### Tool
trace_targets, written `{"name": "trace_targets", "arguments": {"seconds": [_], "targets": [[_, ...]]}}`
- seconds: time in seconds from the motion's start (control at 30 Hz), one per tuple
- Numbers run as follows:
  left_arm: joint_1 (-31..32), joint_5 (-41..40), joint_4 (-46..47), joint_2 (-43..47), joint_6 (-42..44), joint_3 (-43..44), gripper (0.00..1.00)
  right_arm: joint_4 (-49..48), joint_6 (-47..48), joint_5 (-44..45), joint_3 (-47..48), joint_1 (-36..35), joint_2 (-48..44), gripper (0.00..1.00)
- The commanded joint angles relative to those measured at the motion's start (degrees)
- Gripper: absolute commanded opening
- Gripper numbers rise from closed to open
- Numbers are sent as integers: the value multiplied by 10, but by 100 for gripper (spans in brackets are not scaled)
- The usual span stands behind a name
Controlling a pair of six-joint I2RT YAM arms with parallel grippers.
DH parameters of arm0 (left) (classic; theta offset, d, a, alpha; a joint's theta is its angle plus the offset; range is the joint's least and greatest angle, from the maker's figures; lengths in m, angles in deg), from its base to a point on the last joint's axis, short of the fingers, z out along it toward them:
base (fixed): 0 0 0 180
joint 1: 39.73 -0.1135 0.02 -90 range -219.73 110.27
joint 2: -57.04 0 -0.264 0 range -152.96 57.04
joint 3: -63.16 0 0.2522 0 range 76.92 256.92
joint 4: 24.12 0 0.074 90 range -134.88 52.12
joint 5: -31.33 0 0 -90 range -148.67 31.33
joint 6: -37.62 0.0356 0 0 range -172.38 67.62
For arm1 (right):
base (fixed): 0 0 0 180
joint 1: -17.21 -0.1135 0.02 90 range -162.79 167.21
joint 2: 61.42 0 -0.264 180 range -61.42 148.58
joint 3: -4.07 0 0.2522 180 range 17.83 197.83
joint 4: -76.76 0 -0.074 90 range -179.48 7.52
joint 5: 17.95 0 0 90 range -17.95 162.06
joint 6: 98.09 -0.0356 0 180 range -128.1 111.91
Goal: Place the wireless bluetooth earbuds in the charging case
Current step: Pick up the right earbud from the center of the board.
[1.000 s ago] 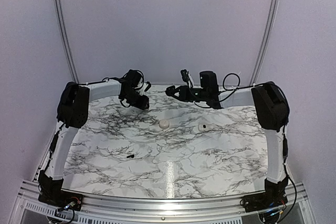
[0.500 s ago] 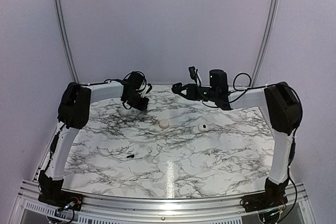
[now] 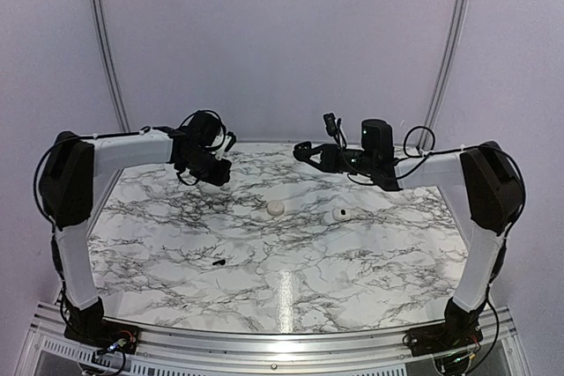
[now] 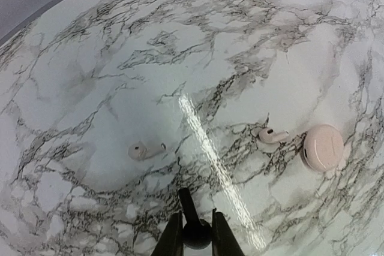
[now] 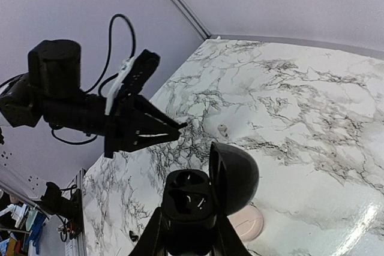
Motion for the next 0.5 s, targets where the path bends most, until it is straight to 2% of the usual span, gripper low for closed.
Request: {"name": "trace_targets", "arguments": {"seconds": [0.0,0.2,0.47], "targets": [[8,-39,37,126,-83,-166,3,-28,3,-14,-23,6,-29,0],[21,-58,88,293,-219,-382,4,-82,42,-52,-84,3,-66,0],[69,-140,85,416,-381,-522,3,-92,184,-101,-174,-49,-163,0]]}}
